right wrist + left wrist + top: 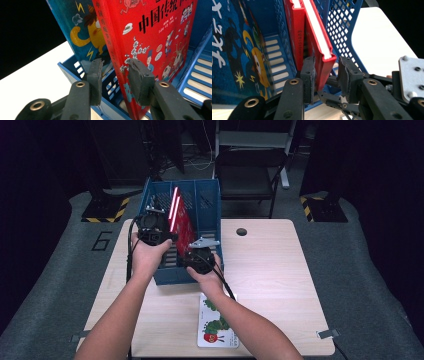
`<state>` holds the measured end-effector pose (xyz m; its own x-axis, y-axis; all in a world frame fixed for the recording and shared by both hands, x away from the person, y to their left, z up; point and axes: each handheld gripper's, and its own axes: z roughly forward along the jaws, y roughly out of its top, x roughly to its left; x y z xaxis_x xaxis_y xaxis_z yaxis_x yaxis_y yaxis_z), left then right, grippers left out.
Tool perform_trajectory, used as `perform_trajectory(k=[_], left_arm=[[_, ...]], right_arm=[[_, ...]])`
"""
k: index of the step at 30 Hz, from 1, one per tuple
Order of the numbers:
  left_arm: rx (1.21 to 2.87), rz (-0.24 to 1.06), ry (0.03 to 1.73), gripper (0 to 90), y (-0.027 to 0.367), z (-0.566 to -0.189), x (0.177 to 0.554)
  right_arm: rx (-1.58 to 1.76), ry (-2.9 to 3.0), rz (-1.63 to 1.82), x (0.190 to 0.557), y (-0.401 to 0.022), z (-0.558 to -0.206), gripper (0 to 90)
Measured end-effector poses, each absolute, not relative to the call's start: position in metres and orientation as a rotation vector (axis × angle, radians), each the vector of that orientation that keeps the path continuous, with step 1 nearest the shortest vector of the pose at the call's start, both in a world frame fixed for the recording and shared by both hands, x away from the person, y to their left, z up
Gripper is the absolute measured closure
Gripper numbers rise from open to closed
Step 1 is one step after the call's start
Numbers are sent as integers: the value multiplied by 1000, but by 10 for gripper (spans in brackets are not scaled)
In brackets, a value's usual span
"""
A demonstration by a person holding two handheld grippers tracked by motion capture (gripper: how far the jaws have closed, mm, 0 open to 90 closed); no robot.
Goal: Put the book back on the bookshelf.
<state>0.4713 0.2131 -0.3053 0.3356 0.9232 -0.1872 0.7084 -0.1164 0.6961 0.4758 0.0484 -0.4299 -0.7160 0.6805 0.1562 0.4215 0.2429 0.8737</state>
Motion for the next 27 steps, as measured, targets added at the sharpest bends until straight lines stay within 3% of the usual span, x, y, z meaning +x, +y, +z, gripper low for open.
perform_trajectory(k=[17, 27], left_arm=[[1846, 415, 1496, 740, 207, -307, 478], [1837, 426, 1555, 774, 204, -304, 479]], right_arm=[[1001, 2264, 1424, 479, 47, -434, 647], [990, 2273, 1370, 478, 48, -440, 747]])
